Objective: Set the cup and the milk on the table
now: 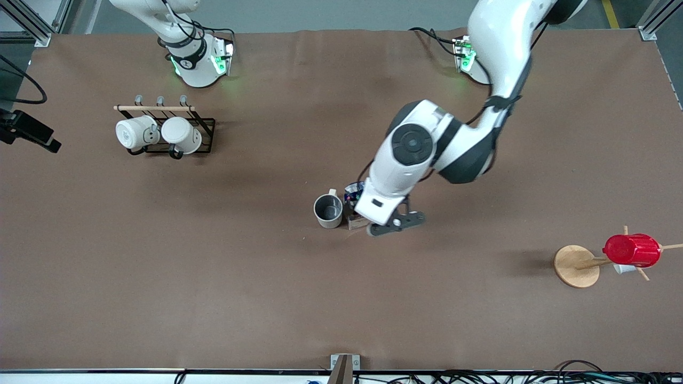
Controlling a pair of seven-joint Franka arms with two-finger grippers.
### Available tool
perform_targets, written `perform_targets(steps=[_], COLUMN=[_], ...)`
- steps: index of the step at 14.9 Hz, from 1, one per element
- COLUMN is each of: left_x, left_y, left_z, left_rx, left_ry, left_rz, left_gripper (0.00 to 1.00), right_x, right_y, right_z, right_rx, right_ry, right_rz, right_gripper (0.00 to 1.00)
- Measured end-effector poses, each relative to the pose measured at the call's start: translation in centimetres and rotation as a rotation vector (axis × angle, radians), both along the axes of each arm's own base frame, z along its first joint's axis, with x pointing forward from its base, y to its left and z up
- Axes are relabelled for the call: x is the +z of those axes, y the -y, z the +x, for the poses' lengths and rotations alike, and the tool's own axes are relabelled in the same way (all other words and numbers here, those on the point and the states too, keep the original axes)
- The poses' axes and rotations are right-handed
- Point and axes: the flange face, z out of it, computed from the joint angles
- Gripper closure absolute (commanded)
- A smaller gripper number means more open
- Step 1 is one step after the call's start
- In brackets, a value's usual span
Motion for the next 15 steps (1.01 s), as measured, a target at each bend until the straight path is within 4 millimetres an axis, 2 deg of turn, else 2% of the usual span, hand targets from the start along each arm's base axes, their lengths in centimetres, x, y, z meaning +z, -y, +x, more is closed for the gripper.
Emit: perform_targets(steps=[2,5,6,8,9,10,13,15], left_x=[6.2,15.1,17.2,19.6,20.1,20.3,20.6,20.7], left_y=[-6.7,-18.5,-22.3,-28.6,-30.5,-31.6,-31.8,-32.8], left_z=[1.4,1.5,1.3,0.7,0.3,-0.4,-3.0,-5.1], left_rx=[-0.035,-0.16,-0.21,-0.288,-0.308,-0.317,-0.319,-0.312], left_ry=[0.008,0.01,0.023,0.041,0.043,0.039,0.02,0.009], left_rz=[0.057,0.115,0.127,0.148,0.156,0.162,0.139,0.128], left_gripper=[0.0,0.0,0.0,0.0,0.0,0.0,0.0,0.0], right_x=[0.0,0.0,0.0,-0.1,-0.1,-0.2,-0.3,-0.4], right_y=[0.0,0.1,0.2,0.2,0.2,0.2,0.2,0.2], right_z=[0.0,0.0,0.0,-0.1,-0.1,-0.2,-0.3,-0.5], right_rx=[0.0,-0.003,-0.004,-0.004,-0.003,-0.003,0.038,0.075], right_ry=[0.0,-0.001,-0.002,-0.006,-0.01,-0.015,-0.027,-0.048], right_rz=[0.0,0.001,0.001,0.002,0.002,0.002,0.001,0.002], right_gripper=[0.0,0.0,0.0,0.0,0.0,0.0,0.0,0.0])
